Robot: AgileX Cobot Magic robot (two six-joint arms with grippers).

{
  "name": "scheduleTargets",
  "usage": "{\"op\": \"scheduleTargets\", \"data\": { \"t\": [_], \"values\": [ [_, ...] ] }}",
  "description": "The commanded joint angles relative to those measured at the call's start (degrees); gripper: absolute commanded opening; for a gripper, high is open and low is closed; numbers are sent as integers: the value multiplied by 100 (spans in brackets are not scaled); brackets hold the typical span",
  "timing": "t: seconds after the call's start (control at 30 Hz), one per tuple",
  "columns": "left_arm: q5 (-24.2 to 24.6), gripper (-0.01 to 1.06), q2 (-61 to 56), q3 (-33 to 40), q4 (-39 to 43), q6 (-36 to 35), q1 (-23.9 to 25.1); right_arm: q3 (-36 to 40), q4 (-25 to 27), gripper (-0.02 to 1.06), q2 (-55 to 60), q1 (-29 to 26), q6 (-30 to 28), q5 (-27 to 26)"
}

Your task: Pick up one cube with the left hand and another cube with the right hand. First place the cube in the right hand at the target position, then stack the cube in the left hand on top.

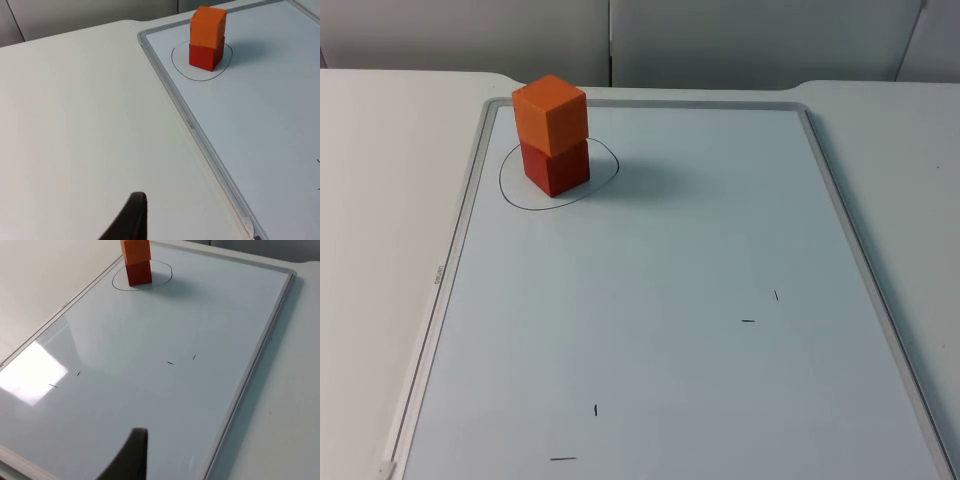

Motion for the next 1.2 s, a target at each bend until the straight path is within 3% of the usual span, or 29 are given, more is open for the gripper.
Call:
{"op": "scheduleTargets", "data": {
  "t": [0.0, 0.3, 0.63, 0.8, 1.17],
  "values": [
    [-46, 105, -22, 35, -38, -35, -33, 25, 25, 105, -20, 7, 17, -90],
    [-46, 105, -22, 35, -38, -35, -33, 25, 25, 105, -20, -534, 17, -90],
    [-46, 105, -22, 35, -38, -35, -33, 25, 25, 105, -20, -2154, 17, -90],
    [-46, 105, -22, 35, -38, -35, -33, 25, 25, 105, -20, -2465, 17, -90],
    [-46, 105, -22, 35, -38, -35, -33, 25, 25, 105, -20, -2504, 17, -90]
  ]
}}
